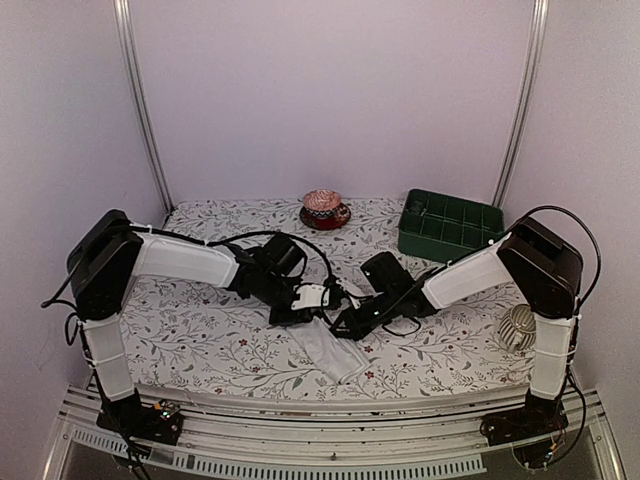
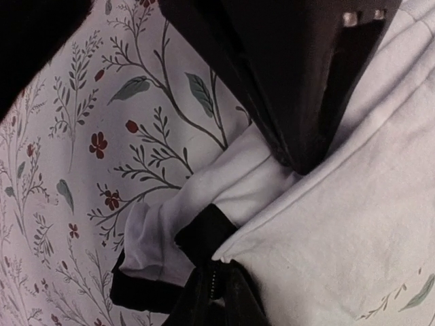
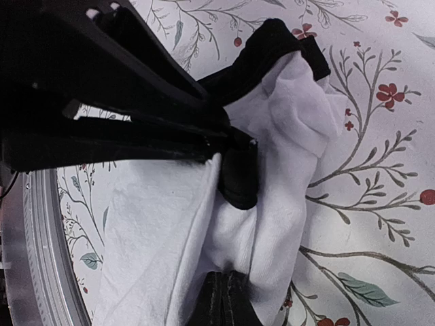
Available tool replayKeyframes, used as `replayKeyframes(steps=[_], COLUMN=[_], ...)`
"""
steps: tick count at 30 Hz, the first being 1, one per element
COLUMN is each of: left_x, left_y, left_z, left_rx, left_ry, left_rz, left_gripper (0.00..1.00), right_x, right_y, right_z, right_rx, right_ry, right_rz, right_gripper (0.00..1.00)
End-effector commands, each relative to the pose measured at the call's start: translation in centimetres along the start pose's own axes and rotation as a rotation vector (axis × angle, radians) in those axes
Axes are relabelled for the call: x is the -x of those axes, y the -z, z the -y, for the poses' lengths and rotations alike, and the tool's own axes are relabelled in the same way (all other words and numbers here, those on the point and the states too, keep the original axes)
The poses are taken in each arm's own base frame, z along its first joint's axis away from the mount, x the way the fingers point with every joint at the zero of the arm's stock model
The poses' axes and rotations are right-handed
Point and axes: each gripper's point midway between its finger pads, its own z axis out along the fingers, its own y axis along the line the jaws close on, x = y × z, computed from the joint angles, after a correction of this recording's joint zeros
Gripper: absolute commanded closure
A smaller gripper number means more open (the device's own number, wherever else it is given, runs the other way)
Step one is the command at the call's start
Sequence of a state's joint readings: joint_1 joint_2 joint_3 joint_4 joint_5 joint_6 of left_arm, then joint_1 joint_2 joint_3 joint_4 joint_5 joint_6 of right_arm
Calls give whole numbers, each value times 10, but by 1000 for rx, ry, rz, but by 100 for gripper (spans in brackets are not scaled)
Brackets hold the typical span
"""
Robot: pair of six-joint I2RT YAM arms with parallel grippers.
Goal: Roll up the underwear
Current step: Smooth out the underwear at the center of the board.
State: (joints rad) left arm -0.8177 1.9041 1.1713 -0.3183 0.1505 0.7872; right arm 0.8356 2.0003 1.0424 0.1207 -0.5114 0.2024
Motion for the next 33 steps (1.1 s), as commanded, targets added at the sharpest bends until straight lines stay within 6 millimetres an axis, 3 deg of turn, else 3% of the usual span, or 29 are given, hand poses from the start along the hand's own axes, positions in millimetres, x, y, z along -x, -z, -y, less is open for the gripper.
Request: replayKeyframes(steps=[1,7,13,18,23,25,33], left_x=[5,11,4,5,9,11,13], left_y=[-13,-11,-19,-19,-17,-15,-12], left_z=[3,-4,-3,-6,-12,-16,-23], left_rx=[25,69,77,94,114,132,171], left_ry=[29,70,87,105,122,134,156], left_rz=[3,11,-19,-21,-13,-8,7], left_gripper=[86,80,78,74,65,57,47], right_x=[-4,4,27,35,29,26,13], right_y=[-4,9,45,65,56,47,17], right_z=[2,3,-8,-19,-30,-32,-31], right_rx=[1,-47,-108,-106,-26,12,110], right_ry=[1,20,57,78,91,83,46], right_rz=[-22,19,132,183,170,157,93], right_gripper=[97,96,72,67,68,72,85])
